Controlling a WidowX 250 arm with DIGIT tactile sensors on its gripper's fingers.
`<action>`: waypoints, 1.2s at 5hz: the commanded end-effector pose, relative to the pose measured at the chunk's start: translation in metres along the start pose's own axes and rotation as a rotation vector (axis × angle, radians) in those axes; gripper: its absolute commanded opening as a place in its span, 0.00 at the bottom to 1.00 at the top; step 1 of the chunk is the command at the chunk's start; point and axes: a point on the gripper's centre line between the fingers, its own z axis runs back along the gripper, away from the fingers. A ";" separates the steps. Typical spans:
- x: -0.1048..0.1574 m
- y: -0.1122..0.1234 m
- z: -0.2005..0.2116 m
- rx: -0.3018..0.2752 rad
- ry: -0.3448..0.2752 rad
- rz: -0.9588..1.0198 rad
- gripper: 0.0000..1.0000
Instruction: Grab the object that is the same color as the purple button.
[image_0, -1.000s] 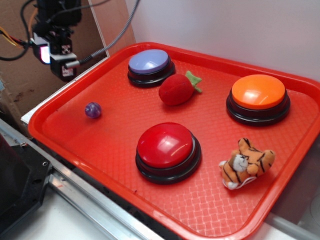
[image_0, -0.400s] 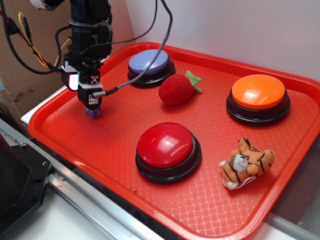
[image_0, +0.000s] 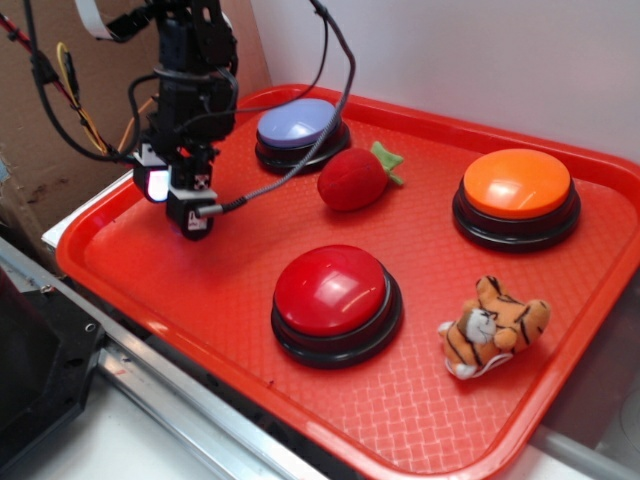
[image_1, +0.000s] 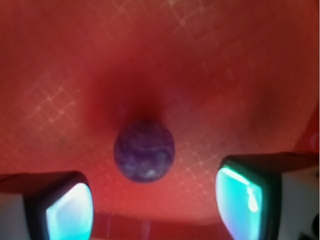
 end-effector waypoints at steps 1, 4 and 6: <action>0.018 -0.001 -0.011 0.027 -0.044 0.000 0.00; -0.004 -0.007 0.047 0.011 -0.142 0.141 0.00; -0.066 -0.030 0.129 -0.099 -0.364 0.300 0.00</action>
